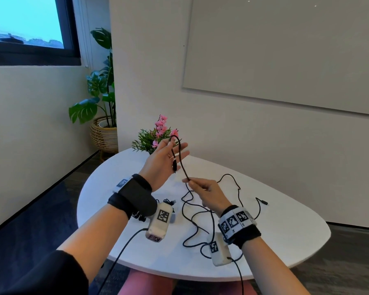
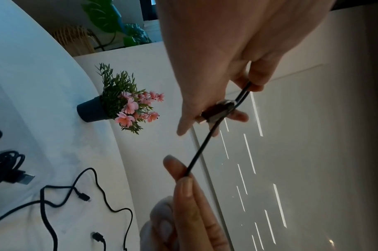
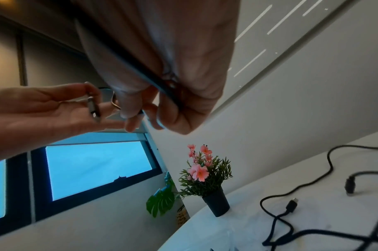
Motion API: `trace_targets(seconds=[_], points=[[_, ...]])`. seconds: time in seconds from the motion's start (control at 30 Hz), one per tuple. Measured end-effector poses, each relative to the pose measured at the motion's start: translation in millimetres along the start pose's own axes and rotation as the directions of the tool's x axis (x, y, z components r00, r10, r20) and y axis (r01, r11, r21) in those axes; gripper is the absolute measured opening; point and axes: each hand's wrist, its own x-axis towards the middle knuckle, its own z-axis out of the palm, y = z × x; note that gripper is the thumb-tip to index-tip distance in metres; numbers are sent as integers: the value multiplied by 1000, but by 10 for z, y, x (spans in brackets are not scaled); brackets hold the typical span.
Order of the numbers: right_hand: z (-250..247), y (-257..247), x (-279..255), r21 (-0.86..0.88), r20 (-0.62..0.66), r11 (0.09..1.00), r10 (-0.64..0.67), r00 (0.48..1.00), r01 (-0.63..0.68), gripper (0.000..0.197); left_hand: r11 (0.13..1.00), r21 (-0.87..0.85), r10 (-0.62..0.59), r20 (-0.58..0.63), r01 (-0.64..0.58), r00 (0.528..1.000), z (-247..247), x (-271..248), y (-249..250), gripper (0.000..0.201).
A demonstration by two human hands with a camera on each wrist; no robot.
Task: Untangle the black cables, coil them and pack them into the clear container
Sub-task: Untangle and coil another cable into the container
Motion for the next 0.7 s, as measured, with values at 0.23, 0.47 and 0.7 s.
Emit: trace_targets(seconds=[0.23,0.47,0.7], points=[[32,-28,14,-125,140,992,-14,990,32,36,995,60,87,-218,-75,972,-71,52,-28,12],[116,-52,-82,36,224,994,93,970,-104,15,627,775,210,-73,-77,975,-314,129,-35,27],[71,-161,-26,-275,71,959,-56,996,73,15,-298,944,-202,83,-142,976,-415,-87,-251,48]])
